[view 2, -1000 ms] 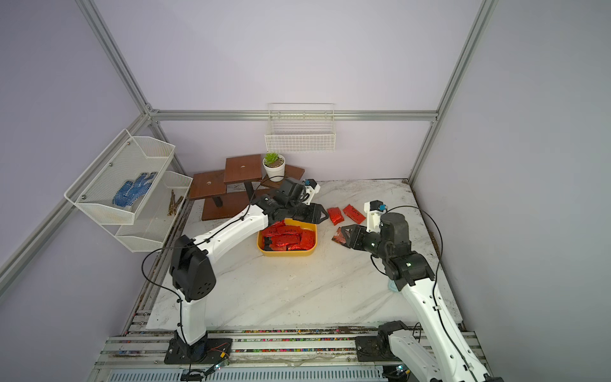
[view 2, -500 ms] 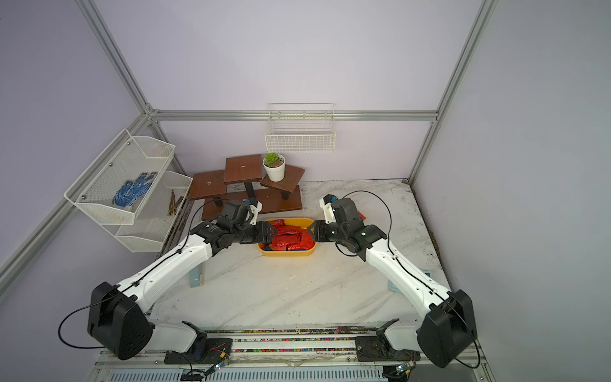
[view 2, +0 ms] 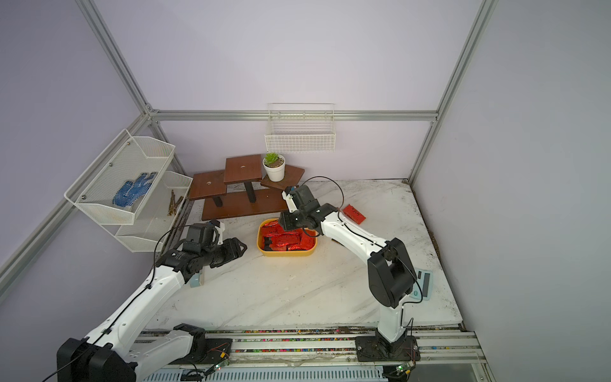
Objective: Take the tea bags out of the storage box
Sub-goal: Place the tea bag at the center of the board.
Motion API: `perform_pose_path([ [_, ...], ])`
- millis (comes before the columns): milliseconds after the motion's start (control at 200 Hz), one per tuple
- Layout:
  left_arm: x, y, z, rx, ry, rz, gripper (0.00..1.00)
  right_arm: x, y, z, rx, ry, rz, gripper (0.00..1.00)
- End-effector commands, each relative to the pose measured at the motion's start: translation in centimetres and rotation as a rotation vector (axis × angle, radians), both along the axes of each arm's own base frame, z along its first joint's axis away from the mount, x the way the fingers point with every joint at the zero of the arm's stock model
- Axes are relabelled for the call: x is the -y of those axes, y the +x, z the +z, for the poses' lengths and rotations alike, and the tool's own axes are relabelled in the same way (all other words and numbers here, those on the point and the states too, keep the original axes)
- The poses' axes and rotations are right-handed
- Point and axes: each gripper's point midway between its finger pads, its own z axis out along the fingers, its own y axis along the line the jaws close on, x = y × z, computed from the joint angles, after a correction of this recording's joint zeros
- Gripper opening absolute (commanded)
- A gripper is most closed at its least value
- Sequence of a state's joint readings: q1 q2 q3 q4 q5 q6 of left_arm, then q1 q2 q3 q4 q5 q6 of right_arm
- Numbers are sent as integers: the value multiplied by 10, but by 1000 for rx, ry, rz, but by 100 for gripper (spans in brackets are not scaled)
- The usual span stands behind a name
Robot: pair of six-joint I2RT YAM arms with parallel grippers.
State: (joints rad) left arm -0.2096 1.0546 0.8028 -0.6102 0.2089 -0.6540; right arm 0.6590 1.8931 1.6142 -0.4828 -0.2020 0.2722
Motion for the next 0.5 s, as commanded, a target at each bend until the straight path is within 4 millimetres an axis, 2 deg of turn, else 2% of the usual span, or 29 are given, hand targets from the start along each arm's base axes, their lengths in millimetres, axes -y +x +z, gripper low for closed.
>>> perform_pose_path([
  [0,2,-5,6,23,-59,4,66,-11,-9,-13,62,-173,97,39],
  [175,0,-12,1,18,-84,11,66,-10,-26,-32,121,-318,194,36],
  [305,2,-12,2,21,-97,6,66,3,-39,-44,172,-412,225,36],
  [495,8,-8,5,20,-121,-14,67,14,-43,-61,189,-516,209,35],
])
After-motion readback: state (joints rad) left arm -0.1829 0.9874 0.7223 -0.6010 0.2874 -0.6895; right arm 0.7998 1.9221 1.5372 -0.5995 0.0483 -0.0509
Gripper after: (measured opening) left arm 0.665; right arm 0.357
